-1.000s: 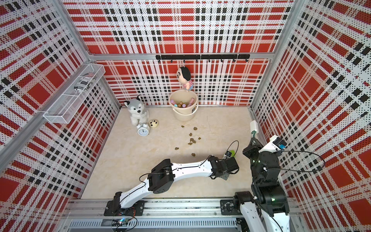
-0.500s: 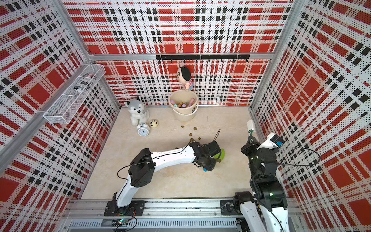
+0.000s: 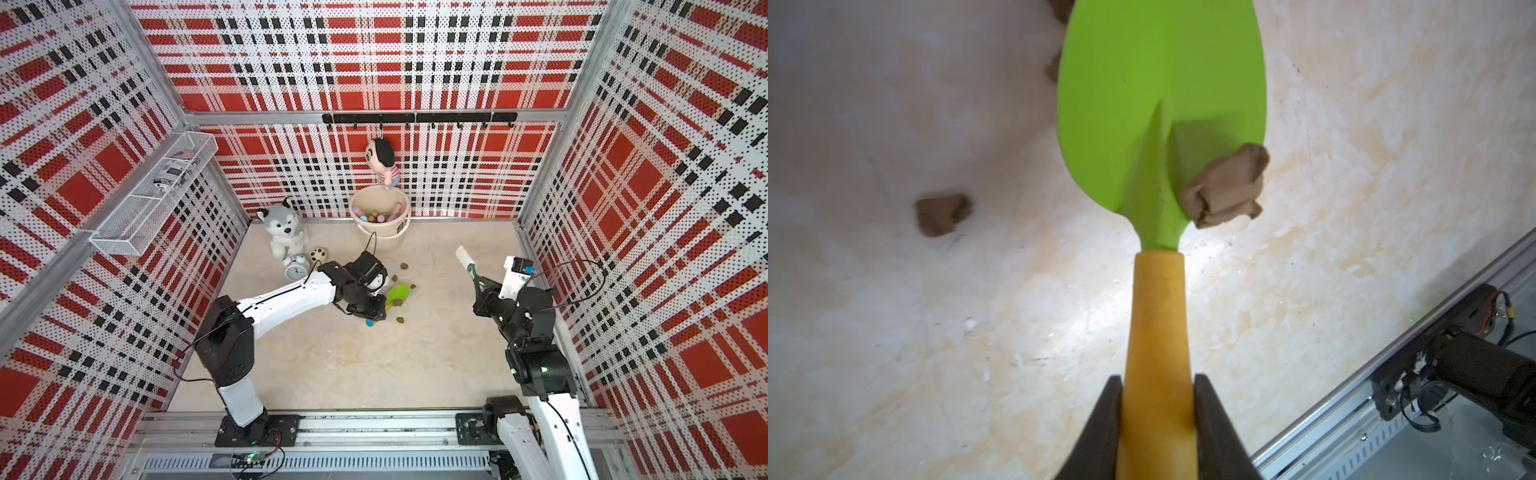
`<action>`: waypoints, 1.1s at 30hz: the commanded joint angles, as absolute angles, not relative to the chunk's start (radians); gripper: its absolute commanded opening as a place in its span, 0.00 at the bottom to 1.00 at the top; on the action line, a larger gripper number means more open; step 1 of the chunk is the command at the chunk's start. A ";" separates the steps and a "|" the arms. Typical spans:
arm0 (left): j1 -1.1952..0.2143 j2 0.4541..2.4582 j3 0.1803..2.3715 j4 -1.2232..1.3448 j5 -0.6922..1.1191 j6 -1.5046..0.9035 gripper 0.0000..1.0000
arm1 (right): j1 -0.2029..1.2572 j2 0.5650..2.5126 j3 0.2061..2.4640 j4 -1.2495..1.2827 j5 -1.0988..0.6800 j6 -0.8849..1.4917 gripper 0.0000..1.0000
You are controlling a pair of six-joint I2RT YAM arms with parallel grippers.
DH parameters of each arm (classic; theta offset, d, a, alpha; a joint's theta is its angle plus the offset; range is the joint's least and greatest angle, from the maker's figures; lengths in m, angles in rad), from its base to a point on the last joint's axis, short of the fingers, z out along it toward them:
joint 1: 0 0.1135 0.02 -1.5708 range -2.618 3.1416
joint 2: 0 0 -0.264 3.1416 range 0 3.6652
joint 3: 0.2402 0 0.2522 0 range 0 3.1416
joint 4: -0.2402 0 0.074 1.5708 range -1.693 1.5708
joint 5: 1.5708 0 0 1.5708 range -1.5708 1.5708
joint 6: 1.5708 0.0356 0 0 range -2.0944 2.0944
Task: Brush the soil off the hand trowel and place it into the bucket
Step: Brush off the soil from the hand trowel.
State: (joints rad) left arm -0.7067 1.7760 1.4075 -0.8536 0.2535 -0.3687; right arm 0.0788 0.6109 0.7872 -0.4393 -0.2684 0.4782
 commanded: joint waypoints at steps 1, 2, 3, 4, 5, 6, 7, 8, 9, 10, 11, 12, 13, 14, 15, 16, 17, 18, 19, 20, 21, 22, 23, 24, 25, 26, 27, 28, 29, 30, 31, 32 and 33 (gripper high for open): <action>-0.647 1.701 1.380 -0.868 0.289 -0.304 0.00 | 0.073 0.635 0.756 -0.280 -0.575 0.437 0.00; -0.632 1.687 1.373 -0.875 0.291 -0.296 0.00 | 0.074 0.647 0.745 -0.253 -0.633 0.449 0.00; -0.617 1.674 1.365 -0.880 0.296 -0.290 0.00 | 0.077 0.661 0.733 -0.220 -0.683 0.471 0.00; -0.601 1.661 1.356 -0.883 0.300 -0.286 0.00 | 0.082 0.675 0.722 -0.185 -0.720 0.488 0.00; -0.590 1.652 1.349 -0.887 0.304 -0.284 0.00 | 0.095 0.684 0.713 -0.153 -0.741 0.507 0.00; -0.580 1.644 1.342 -0.892 0.304 -0.282 0.00 | 0.112 0.696 0.701 -0.117 -0.754 0.526 0.00; -0.571 1.637 1.334 -0.895 0.305 -0.278 0.00 | 0.139 0.708 0.692 -0.086 -0.755 0.543 0.00; -0.566 1.633 1.330 -0.897 0.304 -0.275 0.00 | 0.169 0.722 0.685 -0.064 -0.751 0.546 0.00; -0.560 1.627 1.324 -0.900 0.302 -0.272 0.00 | 0.206 0.742 0.682 -0.050 -0.741 0.546 0.00; -0.558 1.621 1.318 -0.900 0.299 -0.272 0.00 | 0.250 0.768 0.688 -0.055 -0.723 0.546 0.00; -0.556 1.617 1.315 -0.902 0.298 -0.272 0.00 | 0.281 0.790 0.693 -0.062 -0.703 0.540 0.00; -0.554 1.611 1.313 -0.902 0.299 -0.272 0.00 | 0.314 0.816 0.696 -0.068 -0.680 0.532 0.00; -0.554 1.606 1.312 -0.903 0.301 -0.273 0.00 | 0.339 0.838 0.695 -0.066 -0.659 0.527 0.00; -0.554 1.602 1.311 -0.903 0.302 -0.274 0.00 | 0.362 0.861 0.691 -0.055 -0.632 0.526 0.00; -0.554 1.598 1.310 -0.903 0.303 -0.275 0.00 | 0.382 0.881 0.685 -0.036 -0.615 0.532 0.00; -0.554 1.596 1.309 -0.903 0.302 -0.277 0.00 | 0.397 0.899 0.680 -0.016 -0.600 0.540 0.00; -0.555 1.594 1.308 -0.903 0.304 -0.279 0.00 | 0.411 0.920 0.675 0.011 -0.591 0.546 0.00; -0.556 1.592 1.307 -0.903 0.303 -0.282 0.00 | 0.424 0.944 0.668 0.047 -0.589 0.592 0.00; -0.556 1.589 1.305 -0.903 0.302 -0.286 0.00 | 0.434 0.966 0.662 0.079 -0.589 0.609 0.00; -0.556 1.585 1.303 -0.899 0.303 -0.289 0.00 | 0.450 0.990 0.658 0.103 -0.588 0.616 0.00; -0.556 1.582 1.301 -0.897 0.302 -0.292 0.00 | 0.465 1.016 0.661 0.114 -0.578 0.615 0.00; -0.556 1.581 1.300 -0.897 0.304 -0.293 0.00 | 0.479 1.034 0.665 0.113 -0.561 0.610 0.00; -0.558 1.576 1.297 -0.897 0.304 -0.293 0.00 | 0.493 1.051 0.672 0.110 -0.542 0.603 0.00; -0.557 1.574 1.296 -0.897 0.305 -0.294 0.00 | 0.502 1.066 0.674 0.114 -0.528 0.597 0.00; -0.557 1.571 1.292 -0.897 0.305 -0.296 0.00 | 0.508 1.078 0.676 0.119 -0.523 0.596 0.00; -0.558 1.568 1.291 -0.897 0.307 -0.296 0.00 | 0.509 1.091 0.676 0.122 -0.520 0.595 0.00; -0.559 1.564 1.290 -0.896 0.306 -0.298 0.00 | 0.510 1.102 0.678 0.128 -0.520 0.595 0.00; -0.558 1.562 1.289 -0.897 0.306 -0.299 0.00 | 0.511 1.111 0.679 0.128 -0.521 0.595 0.00; -0.559 1.560 1.287 -0.897 0.305 -0.299 0.00 | 0.512 1.119 0.679 0.128 -0.519 0.596 0.00; -0.558 1.557 1.286 -0.897 0.302 -0.300 0.00 | 0.512 1.124 0.678 0.127 -0.515 0.595 0.00; -0.558 1.554 1.286 -0.897 0.301 -0.301 0.00 | 0.512 1.126 0.676 0.124 -0.509 0.596 0.00; -0.559 1.553 1.284 -0.897 0.300 -0.302 0.00 | 0.513 1.126 0.674 0.119 -0.497 0.594 0.00; -0.558 1.551 1.283 -0.897 0.299 -0.304 0.00 | 0.513 1.123 0.672 0.111 -0.481 0.591 0.00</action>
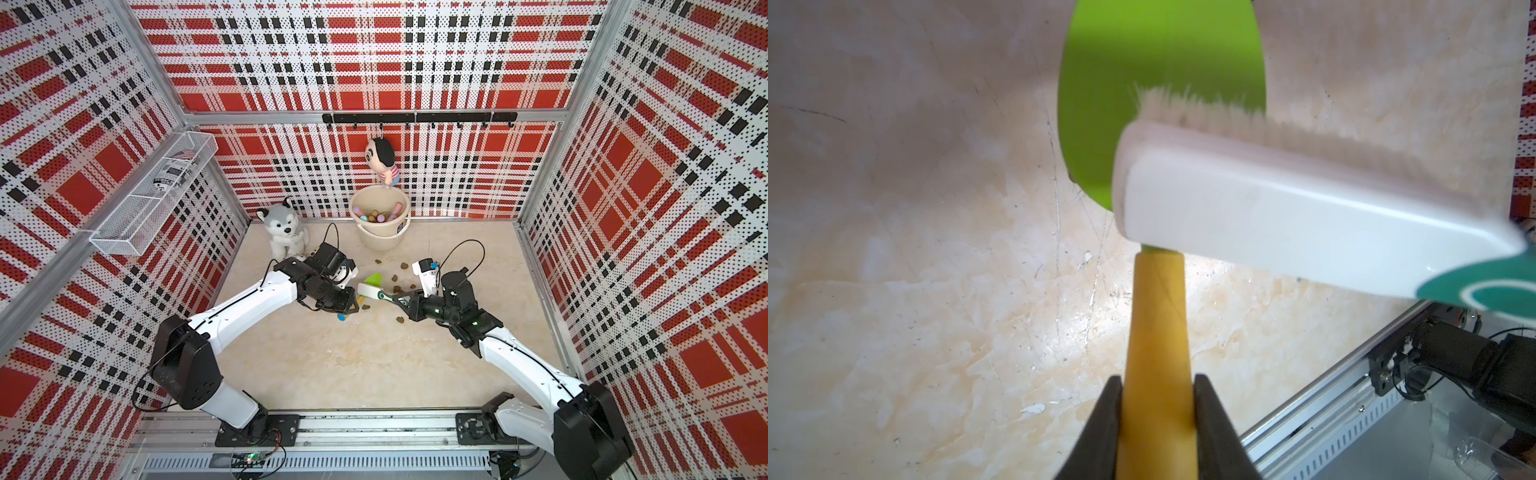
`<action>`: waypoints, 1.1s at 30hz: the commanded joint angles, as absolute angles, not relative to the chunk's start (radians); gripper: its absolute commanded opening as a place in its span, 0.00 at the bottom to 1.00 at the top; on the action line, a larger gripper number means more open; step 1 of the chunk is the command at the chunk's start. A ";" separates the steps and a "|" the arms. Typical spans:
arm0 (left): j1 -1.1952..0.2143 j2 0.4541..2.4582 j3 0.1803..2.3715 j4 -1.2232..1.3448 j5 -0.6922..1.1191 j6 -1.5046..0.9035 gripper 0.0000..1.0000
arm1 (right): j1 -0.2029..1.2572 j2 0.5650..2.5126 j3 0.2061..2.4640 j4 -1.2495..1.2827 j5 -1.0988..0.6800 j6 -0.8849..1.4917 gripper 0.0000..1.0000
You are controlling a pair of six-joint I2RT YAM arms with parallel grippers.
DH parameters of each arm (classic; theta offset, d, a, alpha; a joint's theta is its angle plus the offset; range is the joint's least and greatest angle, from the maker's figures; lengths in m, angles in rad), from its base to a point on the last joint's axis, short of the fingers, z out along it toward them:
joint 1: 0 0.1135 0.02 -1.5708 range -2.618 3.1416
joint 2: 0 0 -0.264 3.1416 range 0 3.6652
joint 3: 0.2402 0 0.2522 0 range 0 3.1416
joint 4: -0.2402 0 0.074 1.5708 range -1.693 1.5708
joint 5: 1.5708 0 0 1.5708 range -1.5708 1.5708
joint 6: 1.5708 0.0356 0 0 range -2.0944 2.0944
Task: Brush the soil off the hand trowel and place it into the bucket
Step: Brush off the soil from the hand trowel.
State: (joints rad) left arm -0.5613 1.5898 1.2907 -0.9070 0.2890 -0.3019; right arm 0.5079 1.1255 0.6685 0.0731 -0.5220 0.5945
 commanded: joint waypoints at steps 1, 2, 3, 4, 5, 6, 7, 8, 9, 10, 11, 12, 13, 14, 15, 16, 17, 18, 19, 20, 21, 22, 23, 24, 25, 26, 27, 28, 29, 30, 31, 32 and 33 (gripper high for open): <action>-0.558 1.549 1.283 -0.895 0.298 -0.304 0.00 | 0.513 1.120 0.670 0.102 -0.462 0.589 0.00; -0.559 1.547 1.281 -0.896 0.298 -0.304 0.00 | 0.513 1.115 0.671 0.084 -0.436 0.584 0.00; -0.559 1.545 1.279 -0.895 0.296 -0.304 0.00 | 0.513 1.107 0.672 0.064 -0.408 0.579 0.00; -0.560 1.545 1.278 -0.894 0.292 -0.305 0.00 | 0.513 1.098 0.673 0.049 -0.386 0.576 0.00; -0.561 1.541 1.276 -0.894 0.288 -0.304 0.00 | 0.513 1.088 0.674 0.035 -0.363 0.572 0.00; -0.562 1.541 1.274 -0.894 0.280 -0.302 0.00 | 0.513 1.075 0.673 0.024 -0.339 0.571 0.00; -0.564 1.537 1.273 -0.894 0.273 -0.301 0.00 | 0.513 1.064 0.673 0.017 -0.323 0.568 0.00; -0.568 1.537 1.272 -0.894 0.261 -0.299 0.00 | 0.512 1.054 0.675 0.006 -0.305 0.565 0.00; -0.572 1.535 1.272 -0.894 0.246 -0.300 0.00 | 0.512 1.043 0.678 -0.005 -0.284 0.564 0.00; -0.575 1.535 1.272 -0.893 0.234 -0.299 0.00 | 0.512 1.034 0.682 -0.016 -0.263 0.565 0.00; -0.580 1.534 1.272 -0.894 0.219 -0.299 0.00 | 0.512 1.025 0.685 -0.027 -0.237 0.570 0.00; -0.585 1.534 1.272 -0.894 0.203 -0.300 0.00 | 0.512 1.014 0.693 -0.036 -0.215 0.583 0.00; -0.590 1.532 1.272 -0.894 0.191 -0.302 0.00 | 0.514 1.006 0.698 -0.037 -0.210 0.593 0.00; -0.593 1.531 1.271 -0.893 0.182 -0.304 0.00 | 0.513 0.999 0.705 -0.028 -0.211 0.604 0.00; -0.597 1.531 1.269 -0.893 0.174 -0.306 0.00 | 0.514 0.993 0.712 -0.017 -0.223 0.618 0.00; -0.599 1.529 1.267 -0.891 0.163 -0.307 0.00 | 0.513 0.991 0.716 0.002 -0.247 0.631 0.00; -0.602 1.529 1.263 -0.885 0.149 -0.309 0.00 | 0.514 0.993 0.713 0.043 -0.288 0.648 0.00; -0.603 1.531 1.258 -0.882 0.137 -0.312 0.00 | 0.520 0.999 0.701 0.098 -0.337 0.670 0.00; -0.603 1.532 1.256 -0.878 0.132 -0.314 0.00 | 0.529 1.008 0.688 0.163 -0.381 0.689 0.00; -0.603 1.534 1.256 -0.873 0.135 -0.318 0.00 | 0.540 1.025 0.674 0.227 -0.428 0.707 0.00; -0.604 1.531 1.257 -0.867 0.140 -0.321 0.00 | 0.546 1.043 0.664 0.266 -0.467 0.727 0.00; -0.603 1.526 1.258 -0.859 0.147 -0.323 0.00 | 0.551 1.068 0.658 0.296 -0.493 0.750 0.00; -0.603 1.520 1.259 -0.854 0.153 -0.328 0.00 | 0.555 1.090 0.654 0.312 -0.504 0.770 0.00; -0.603 1.518 1.263 -0.853 0.155 -0.329 0.00 | 0.556 1.105 0.647 0.325 -0.507 0.785 0.00; -0.604 1.514 1.268 -0.854 0.156 -0.330 0.00 | 0.557 1.123 0.638 0.334 -0.500 0.801 0.00; -0.604 1.510 1.271 -0.854 0.157 -0.331 0.00 | 0.557 1.137 0.633 0.332 -0.490 0.809 0.00; -0.604 1.507 1.273 -0.854 0.159 -0.332 0.00 | 0.557 1.149 0.632 0.318 -0.479 0.811 0.00; -0.606 1.503 1.276 -0.854 0.162 -0.331 0.00 | 0.556 1.164 0.637 0.293 -0.473 0.807 0.00; -0.607 1.499 1.279 -0.854 0.163 -0.332 0.00 | 0.556 1.181 0.648 0.269 -0.475 0.802 0.00; -0.607 1.495 1.279 -0.854 0.164 -0.333 0.00 | 0.556 1.193 0.655 0.254 -0.480 0.799 0.00; -0.607 1.492 1.281 -0.854 0.168 -0.331 0.00 | 0.556 1.203 0.662 0.240 -0.481 0.797 0.00; -0.606 1.490 1.281 -0.854 0.171 -0.331 0.00 | 0.554 1.207 0.665 0.233 -0.475 0.795 0.00; -0.608 1.486 1.280 -0.854 0.168 -0.331 0.00 | 0.552 1.208 0.666 0.226 -0.464 0.797 0.00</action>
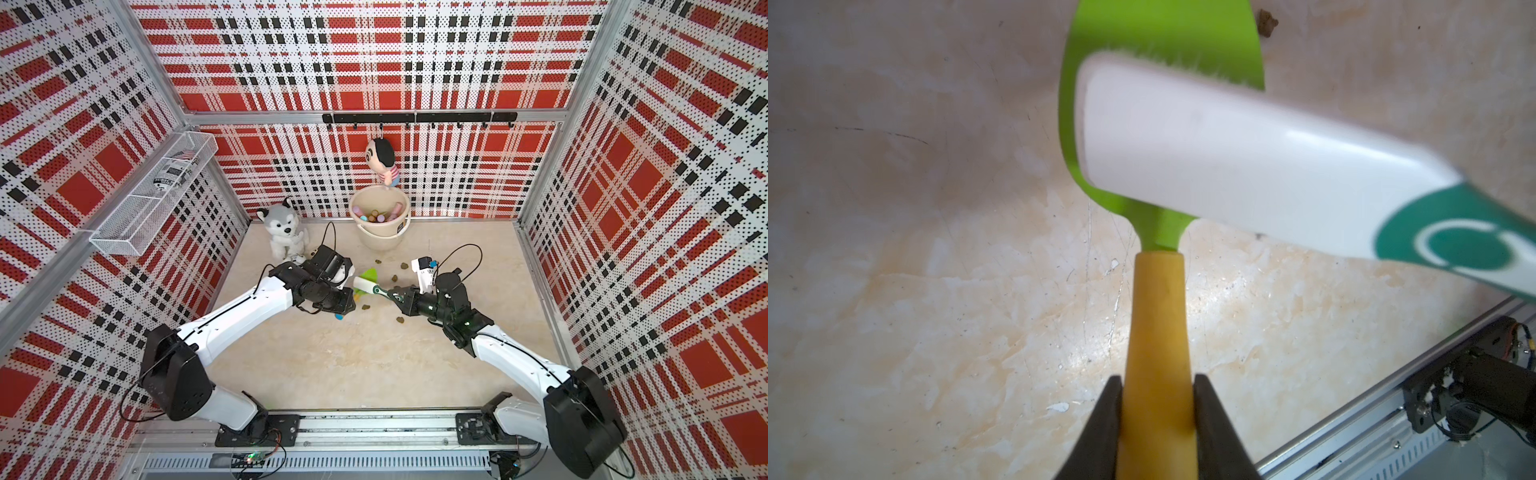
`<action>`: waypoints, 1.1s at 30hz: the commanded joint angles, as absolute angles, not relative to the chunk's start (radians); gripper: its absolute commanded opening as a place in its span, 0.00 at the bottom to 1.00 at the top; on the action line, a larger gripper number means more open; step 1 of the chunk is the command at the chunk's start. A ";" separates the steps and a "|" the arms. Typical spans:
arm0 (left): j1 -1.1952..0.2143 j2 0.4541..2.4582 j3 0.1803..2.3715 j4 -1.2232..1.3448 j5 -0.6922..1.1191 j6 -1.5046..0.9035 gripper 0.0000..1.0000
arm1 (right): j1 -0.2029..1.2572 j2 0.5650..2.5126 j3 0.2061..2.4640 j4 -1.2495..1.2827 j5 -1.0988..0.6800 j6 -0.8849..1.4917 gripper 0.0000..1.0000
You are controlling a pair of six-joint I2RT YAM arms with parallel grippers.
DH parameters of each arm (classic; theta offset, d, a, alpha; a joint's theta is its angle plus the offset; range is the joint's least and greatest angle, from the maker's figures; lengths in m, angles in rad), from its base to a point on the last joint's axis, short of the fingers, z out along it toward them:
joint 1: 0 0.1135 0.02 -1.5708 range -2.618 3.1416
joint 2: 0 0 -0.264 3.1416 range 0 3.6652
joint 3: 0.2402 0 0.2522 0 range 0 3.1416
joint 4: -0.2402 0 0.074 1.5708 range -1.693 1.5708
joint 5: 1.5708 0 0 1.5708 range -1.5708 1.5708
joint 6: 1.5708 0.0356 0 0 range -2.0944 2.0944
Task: Brush the soil off the hand trowel and place it into the bucket
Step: Brush off the soil from the hand trowel.
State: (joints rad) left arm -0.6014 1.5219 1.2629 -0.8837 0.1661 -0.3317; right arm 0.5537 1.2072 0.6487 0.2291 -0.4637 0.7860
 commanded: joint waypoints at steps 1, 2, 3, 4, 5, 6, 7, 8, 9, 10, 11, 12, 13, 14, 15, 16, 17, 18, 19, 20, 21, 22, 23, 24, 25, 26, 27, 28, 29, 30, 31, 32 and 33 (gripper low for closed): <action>-0.607 1.485 1.280 -0.854 0.167 -0.331 0.00 | 0.547 1.204 0.666 0.219 -0.444 0.802 0.00; -0.607 1.483 1.276 -0.854 0.166 -0.334 0.00 | 0.540 1.197 0.666 0.210 -0.427 0.808 0.00; -0.607 1.478 1.274 -0.854 0.163 -0.336 0.00 | 0.527 1.190 0.666 0.200 -0.417 0.813 0.00; -0.607 1.475 1.271 -0.854 0.161 -0.337 0.00 | 0.515 1.182 0.666 0.187 -0.408 0.816 0.00; -0.607 1.470 1.270 -0.854 0.160 -0.337 0.00 | 0.503 1.175 0.666 0.177 -0.404 0.815 0.00; -0.606 1.466 1.270 -0.856 0.158 -0.338 0.00 | 0.487 1.163 0.666 0.162 -0.401 0.815 0.00; -0.607 1.459 1.270 -0.856 0.157 -0.337 0.00 | 0.468 1.152 0.667 0.148 -0.398 0.812 0.00; -0.607 1.454 1.270 -0.856 0.154 -0.336 0.00 | 0.449 1.139 0.669 0.134 -0.394 0.806 0.00; -0.604 1.449 1.272 -0.856 0.153 -0.336 0.00 | 0.429 1.122 0.672 0.122 -0.387 0.798 0.00; -0.603 1.446 1.275 -0.859 0.155 -0.334 0.00 | 0.410 1.100 0.680 0.112 -0.377 0.781 0.00; -0.602 1.444 1.279 -0.864 0.158 -0.333 0.00 | 0.398 1.081 0.687 0.101 -0.364 0.751 0.00; -0.600 1.439 1.285 -0.871 0.162 -0.331 0.00 | 0.391 1.054 0.699 0.089 -0.337 0.705 0.00; -0.598 1.435 1.292 -0.880 0.169 -0.329 0.00 | 0.392 1.028 0.711 0.075 -0.303 0.644 0.00; -0.597 1.430 1.300 -0.887 0.178 -0.325 0.00 | 0.392 1.007 0.714 0.074 -0.281 0.576 0.00; -0.594 1.425 1.311 -0.898 0.184 -0.321 0.00 | 0.391 0.982 0.708 0.076 -0.250 0.471 0.00; -0.594 1.421 1.323 -0.912 0.188 -0.316 0.00 | 0.392 0.960 0.689 0.093 -0.221 0.378 0.00; -0.593 1.417 1.334 -0.928 0.192 -0.306 0.00 | 0.391 0.944 0.667 0.113 -0.200 0.290 0.00; -0.592 1.419 1.356 -0.954 0.196 -0.293 0.00 | 0.393 0.928 0.637 0.141 -0.174 0.206 0.00; -0.593 1.423 1.380 -0.988 0.196 -0.280 0.00 | 0.404 0.917 0.621 0.146 -0.159 0.112 0.00; -0.598 1.419 1.390 -0.993 0.188 -0.277 0.00 | 0.417 0.910 0.619 0.129 -0.155 0.027 0.00; -0.604 1.413 1.387 -0.988 0.183 -0.282 0.00 | 0.442 0.910 0.626 0.091 -0.131 -0.052 0.00; -0.605 1.415 1.385 -0.989 0.211 -0.279 0.00 | 0.474 0.914 0.634 0.050 -0.091 -0.147 0.00; -0.604 1.419 1.384 -0.990 0.229 -0.278 0.00 | 0.504 0.920 0.643 0.014 -0.051 -0.219 0.00; -0.604 1.426 1.385 -0.991 0.256 -0.275 0.00 | 0.543 0.931 0.654 -0.027 -0.014 -0.302 0.00; -0.605 1.432 1.390 -0.993 0.263 -0.277 0.00 | 0.571 0.940 0.661 -0.060 0.011 -0.363 0.00; -0.606 1.438 1.399 -0.995 0.268 -0.279 0.00 | 0.606 0.955 0.671 -0.097 0.033 -0.428 0.00; -0.607 1.441 1.410 -0.994 0.268 -0.281 0.00 | 0.642 0.968 0.682 -0.135 0.043 -0.488 0.00; -0.610 1.445 1.419 -0.994 0.267 -0.282 0.00 | 0.673 0.976 0.689 -0.161 0.050 -0.541 0.00; -0.613 1.449 1.430 -0.994 0.269 -0.282 0.00 | 0.712 0.985 0.696 -0.184 0.059 -0.603 0.00; -0.617 1.452 1.437 -0.994 0.270 -0.282 0.00 | 0.752 0.994 0.699 -0.199 0.072 -0.666 0.00; -0.622 1.455 1.442 -0.995 0.268 -0.282 0.00 | 0.788 0.998 0.699 -0.202 0.086 -0.724 0.00; -0.627 1.459 1.446 -0.995 0.268 -0.282 0.00 | 0.824 1.005 0.699 -0.191 0.117 -0.771 0.00; -0.632 1.465 1.448 -0.995 0.267 -0.282 0.00 | 0.854 1.014 0.699 -0.174 0.154 -0.808 0.00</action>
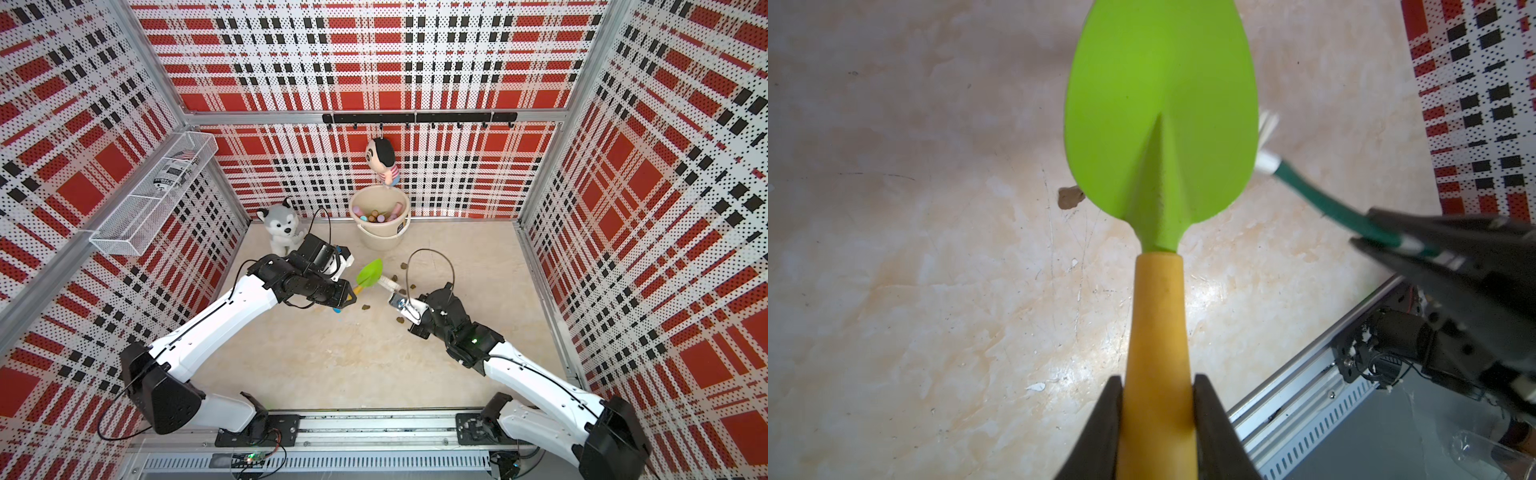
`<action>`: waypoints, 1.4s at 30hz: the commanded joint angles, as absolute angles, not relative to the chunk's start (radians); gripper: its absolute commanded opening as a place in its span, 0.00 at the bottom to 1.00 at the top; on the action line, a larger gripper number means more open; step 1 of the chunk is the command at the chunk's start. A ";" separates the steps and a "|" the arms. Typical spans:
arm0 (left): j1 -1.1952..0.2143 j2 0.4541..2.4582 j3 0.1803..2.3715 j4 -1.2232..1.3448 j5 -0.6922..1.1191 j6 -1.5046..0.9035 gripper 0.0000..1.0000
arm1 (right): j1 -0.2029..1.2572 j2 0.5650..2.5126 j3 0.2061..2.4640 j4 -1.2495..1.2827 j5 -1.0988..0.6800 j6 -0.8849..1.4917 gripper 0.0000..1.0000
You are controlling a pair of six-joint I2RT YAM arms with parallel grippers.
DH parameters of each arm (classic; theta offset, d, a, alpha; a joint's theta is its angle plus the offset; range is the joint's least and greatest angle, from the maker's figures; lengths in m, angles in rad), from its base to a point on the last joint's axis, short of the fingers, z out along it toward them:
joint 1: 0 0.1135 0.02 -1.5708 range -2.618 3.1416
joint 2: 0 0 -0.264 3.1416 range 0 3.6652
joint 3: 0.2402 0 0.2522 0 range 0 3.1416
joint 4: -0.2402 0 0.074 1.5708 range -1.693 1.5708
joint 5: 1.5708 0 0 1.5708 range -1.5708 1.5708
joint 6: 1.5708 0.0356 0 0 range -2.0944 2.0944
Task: Brush the soil off the hand trowel and place it into the bucket
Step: Brush off the soil from the hand trowel.
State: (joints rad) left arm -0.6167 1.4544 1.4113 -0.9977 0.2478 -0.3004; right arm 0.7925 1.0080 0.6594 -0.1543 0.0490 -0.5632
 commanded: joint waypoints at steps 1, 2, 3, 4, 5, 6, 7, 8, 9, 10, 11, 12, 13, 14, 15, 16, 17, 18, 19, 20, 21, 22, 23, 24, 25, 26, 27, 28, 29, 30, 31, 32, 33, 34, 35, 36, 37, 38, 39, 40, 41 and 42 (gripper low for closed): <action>-0.637 1.469 1.447 -0.996 0.263 -0.283 0.00 | 0.880 1.022 0.702 -0.162 0.182 -0.842 0.00; -0.643 1.475 1.444 -0.998 0.258 -0.286 0.00 | 0.907 1.028 0.703 -0.146 0.213 -0.888 0.00; -0.650 1.479 1.438 -0.999 0.258 -0.287 0.00 | 0.932 1.031 0.697 -0.120 0.248 -0.941 0.00; -0.655 1.483 1.434 -0.999 0.258 -0.287 0.00 | 0.948 1.031 0.686 -0.088 0.273 -0.988 0.00; -0.661 1.486 1.432 -1.001 0.255 -0.287 0.00 | 0.964 1.032 0.673 -0.055 0.297 -1.039 0.00; -0.667 1.488 1.430 -1.003 0.255 -0.286 0.00 | 0.975 1.030 0.661 -0.019 0.319 -1.087 0.00; -0.670 1.489 1.427 -1.005 0.253 -0.285 0.00 | 0.981 1.031 0.653 0.006 0.341 -1.121 0.00; -0.673 1.491 1.424 -1.010 0.250 -0.283 0.00 | 0.985 1.031 0.648 0.030 0.362 -1.159 0.00; -0.675 1.491 1.422 -1.013 0.247 -0.283 0.00 | 0.987 1.030 0.642 0.055 0.382 -1.196 0.00; -0.676 1.491 1.419 -1.015 0.243 -0.284 0.00 | 0.989 1.028 0.636 0.079 0.401 -1.225 0.00; -0.675 1.490 1.415 -1.017 0.242 -0.284 0.00 | 0.989 1.024 0.625 0.113 0.418 -1.265 0.00; -0.675 1.489 1.410 -1.019 0.241 -0.285 0.00 | 0.989 1.017 0.615 0.148 0.431 -1.296 0.00; -0.675 1.488 1.410 -1.020 0.241 -0.286 0.00 | 0.990 1.010 0.607 0.177 0.439 -1.321 0.00; -0.675 1.488 1.407 -1.020 0.239 -0.288 0.00 | 0.990 1.007 0.600 0.207 0.453 -1.344 0.00; -0.675 1.485 1.405 -1.019 0.239 -0.290 0.00 | 0.989 1.005 0.594 0.225 0.470 -1.364 0.00; -0.675 1.486 1.405 -1.020 0.237 -0.290 0.00 | 0.985 1.006 0.594 0.235 0.482 -1.373 0.00; -0.675 1.485 1.405 -1.020 0.236 -0.291 0.00 | 0.975 1.007 0.595 0.237 0.487 -1.377 0.00; -0.675 1.483 1.405 -1.020 0.235 -0.291 0.00 | 0.966 1.007 0.595 0.236 0.491 -1.378 0.00; -0.673 1.481 1.405 -1.020 0.233 -0.291 0.00 | 0.951 1.006 0.592 0.247 0.500 -1.375 0.00; -0.674 1.479 1.405 -1.020 0.232 -0.292 0.00 | 0.938 1.001 0.587 0.263 0.507 -1.368 0.00; -0.672 1.477 1.403 -1.020 0.232 -0.293 0.00 | 0.925 0.994 0.583 0.273 0.508 -1.358 0.00; -0.671 1.474 1.401 -1.020 0.232 -0.293 0.00 | 0.911 0.985 0.576 0.276 0.512 -1.344 0.00; -0.670 1.472 1.398 -1.020 0.230 -0.292 0.00 | 0.899 0.976 0.571 0.278 0.516 -1.328 0.00; -0.669 1.468 1.396 -1.020 0.230 -0.293 0.00 | 0.884 0.966 0.560 0.278 0.515 -1.311 0.00; -0.667 1.464 1.393 -1.020 0.230 -0.296 0.00 | 0.863 0.954 0.542 0.275 0.509 -1.287 0.00; -0.665 1.458 1.391 -1.018 0.227 -0.296 0.00 | 0.846 0.944 0.520 0.269 0.502 -1.264 0.00; -0.664 1.455 1.393 -1.016 0.226 -0.297 0.00 | 0.837 0.939 0.498 0.264 0.495 -1.245 0.00; -0.663 1.452 1.395 -1.014 0.224 -0.297 0.00 | 0.835 0.934 0.477 0.254 0.494 -1.225 0.00; -0.661 1.449 1.401 -1.012 0.224 -0.299 0.00 | 0.834 0.937 0.461 0.234 0.495 -1.206 0.00; -0.660 1.447 1.407 -1.009 0.224 -0.300 0.00 | 0.834 0.940 0.450 0.209 0.492 -1.185 0.00; -0.657 1.445 1.413 -1.007 0.226 -0.302 0.00 | 0.839 0.947 0.448 0.171 0.490 -1.158 0.00; -0.654 1.446 1.418 -1.004 0.229 -0.302 0.00 | 0.851 0.953 0.449 0.146 0.488 -1.137 0.00; -0.652 1.448 1.420 -0.999 0.233 -0.302 0.00 | 0.869 0.957 0.450 0.135 0.489 -1.126 0.00; -0.650 1.452 1.419 -0.995 0.237 -0.302 0.00 | 0.896 0.960 0.452 0.131 0.487 -1.124 0.00; -0.648 1.459 1.419 -0.991 0.238 -0.299 0.00 | 0.923 0.962 0.454 0.125 0.479 -1.130 0.00; -0.647 1.465 1.416 -0.990 0.238 -0.297 0.00 | 0.948 0.965 0.461 0.118 0.466 -1.144 0.00; -0.646 1.476 1.412 -0.989 0.238 -0.293 0.00 | 0.973 0.966 0.469 0.119 0.456 -1.162 0.00; -0.647 1.485 1.410 -0.989 0.236 -0.291 0.00 | 0.990 0.971 0.479 0.122 0.449 -1.180 0.00; -0.649 1.493 1.410 -0.988 0.235 -0.290 0.00 | 1.002 0.976 0.489 0.122 0.445 -1.198 0.00; -0.652 1.499 1.410 -0.986 0.232 -0.288 0.00 | 1.015 0.978 0.499 0.124 0.442 -1.222 0.00; -0.656 1.504 1.410 -0.985 0.226 -0.287 0.00 | 1.025 0.981 0.510 0.125 0.435 -1.246 0.00; -0.659 1.507 1.410 -0.984 0.219 -0.287 0.00 | 1.030 0.980 0.517 0.129 0.428 -1.265 0.00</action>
State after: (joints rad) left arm -0.6540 1.4899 1.4029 -1.0153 0.2298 -0.3050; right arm 1.0149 0.9798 0.4683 0.1085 0.4488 -1.2182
